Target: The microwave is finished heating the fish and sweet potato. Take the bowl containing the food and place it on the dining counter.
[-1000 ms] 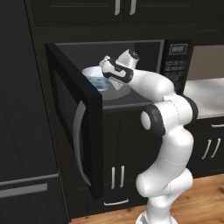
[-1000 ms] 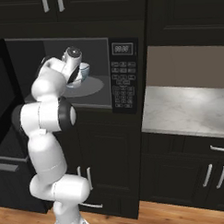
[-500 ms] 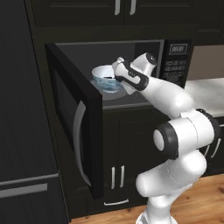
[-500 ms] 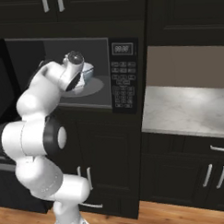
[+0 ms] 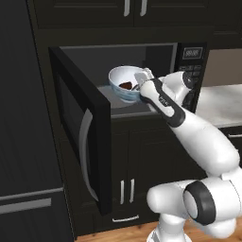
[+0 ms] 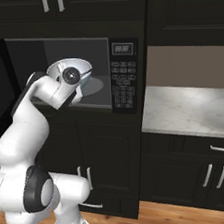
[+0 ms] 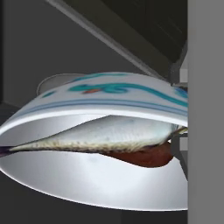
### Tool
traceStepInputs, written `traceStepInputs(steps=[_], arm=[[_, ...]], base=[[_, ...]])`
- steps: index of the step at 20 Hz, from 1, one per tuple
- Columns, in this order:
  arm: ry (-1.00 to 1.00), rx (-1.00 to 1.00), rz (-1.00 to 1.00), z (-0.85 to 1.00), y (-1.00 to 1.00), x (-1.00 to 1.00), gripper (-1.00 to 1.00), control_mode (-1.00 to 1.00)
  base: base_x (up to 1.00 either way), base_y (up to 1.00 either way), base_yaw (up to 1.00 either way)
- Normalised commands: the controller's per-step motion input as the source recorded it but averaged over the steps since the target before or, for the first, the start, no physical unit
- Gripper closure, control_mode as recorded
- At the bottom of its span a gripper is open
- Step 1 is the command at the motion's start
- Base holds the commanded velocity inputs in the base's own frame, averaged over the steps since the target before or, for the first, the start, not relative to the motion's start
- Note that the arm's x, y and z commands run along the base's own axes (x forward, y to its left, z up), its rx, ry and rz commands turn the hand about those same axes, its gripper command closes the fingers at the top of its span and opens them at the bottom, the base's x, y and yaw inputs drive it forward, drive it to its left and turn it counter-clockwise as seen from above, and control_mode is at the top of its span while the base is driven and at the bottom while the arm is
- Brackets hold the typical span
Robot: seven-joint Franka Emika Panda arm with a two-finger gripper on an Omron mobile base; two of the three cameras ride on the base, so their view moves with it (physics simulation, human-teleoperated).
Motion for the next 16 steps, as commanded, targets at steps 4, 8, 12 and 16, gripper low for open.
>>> traceStepInputs(steps=[4,8,12,16], arm=[[0.02,0.00,0.00,0.81,-0.21,-1.00,1.00,-1.00],[0.14,-0.01,0.00,0.51,-0.53,-1.00,1.00,-1.00],[0.40,-0.13,0.00,0.06,-0.62,-1.00,1.00,-1.00],[0.08,-0.08,0.01,0.00,-0.30,-0.94,1.00,-1.00]], base=[[0.00,0.00,0.00],[0.00,0.00,0.00],[0.00,0.00,0.00],[0.00,0.00,0.00]])
